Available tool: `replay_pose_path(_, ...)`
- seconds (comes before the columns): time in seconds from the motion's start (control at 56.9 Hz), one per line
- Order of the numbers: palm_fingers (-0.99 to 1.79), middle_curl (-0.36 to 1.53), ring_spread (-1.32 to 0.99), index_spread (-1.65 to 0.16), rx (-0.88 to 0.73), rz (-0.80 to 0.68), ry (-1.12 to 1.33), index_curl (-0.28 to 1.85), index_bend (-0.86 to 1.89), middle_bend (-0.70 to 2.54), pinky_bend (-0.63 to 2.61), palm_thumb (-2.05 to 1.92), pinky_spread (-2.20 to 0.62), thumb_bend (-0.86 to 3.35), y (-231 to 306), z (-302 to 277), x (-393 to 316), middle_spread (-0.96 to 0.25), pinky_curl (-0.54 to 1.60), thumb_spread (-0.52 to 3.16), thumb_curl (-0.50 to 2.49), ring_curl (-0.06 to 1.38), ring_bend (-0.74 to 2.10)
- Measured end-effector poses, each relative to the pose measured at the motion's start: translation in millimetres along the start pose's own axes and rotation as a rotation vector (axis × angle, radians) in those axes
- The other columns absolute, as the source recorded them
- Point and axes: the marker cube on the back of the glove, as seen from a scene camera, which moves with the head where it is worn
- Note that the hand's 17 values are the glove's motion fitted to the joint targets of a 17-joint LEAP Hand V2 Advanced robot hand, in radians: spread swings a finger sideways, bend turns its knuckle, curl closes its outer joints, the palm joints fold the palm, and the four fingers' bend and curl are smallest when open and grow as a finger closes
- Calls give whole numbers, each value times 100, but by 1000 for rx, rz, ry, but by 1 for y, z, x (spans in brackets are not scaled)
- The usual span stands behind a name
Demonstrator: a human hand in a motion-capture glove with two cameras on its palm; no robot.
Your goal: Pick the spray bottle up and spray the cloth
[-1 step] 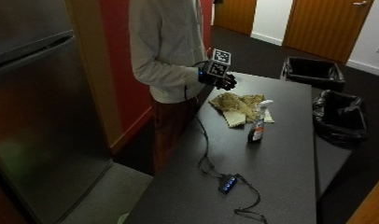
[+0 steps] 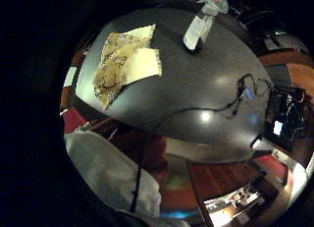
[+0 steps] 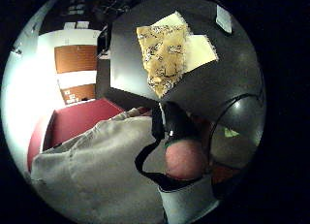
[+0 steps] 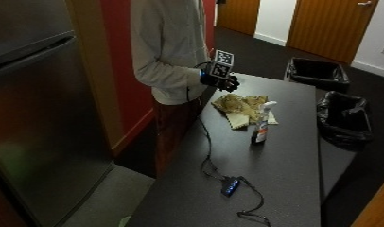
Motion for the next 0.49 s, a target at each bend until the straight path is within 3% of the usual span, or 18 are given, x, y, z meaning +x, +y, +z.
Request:
replay_pose_path(0.193,27,15,3,-36,10,27,-16,20,21,21,28,52,19,23,6,3,4,-5,17,87,20,12,22)
replay_pose_path(0.492,25,23,3,-41,78,67,-53,27,18,19,25,57,21,11,22,-6,40,-6,24,104,30,17,20)
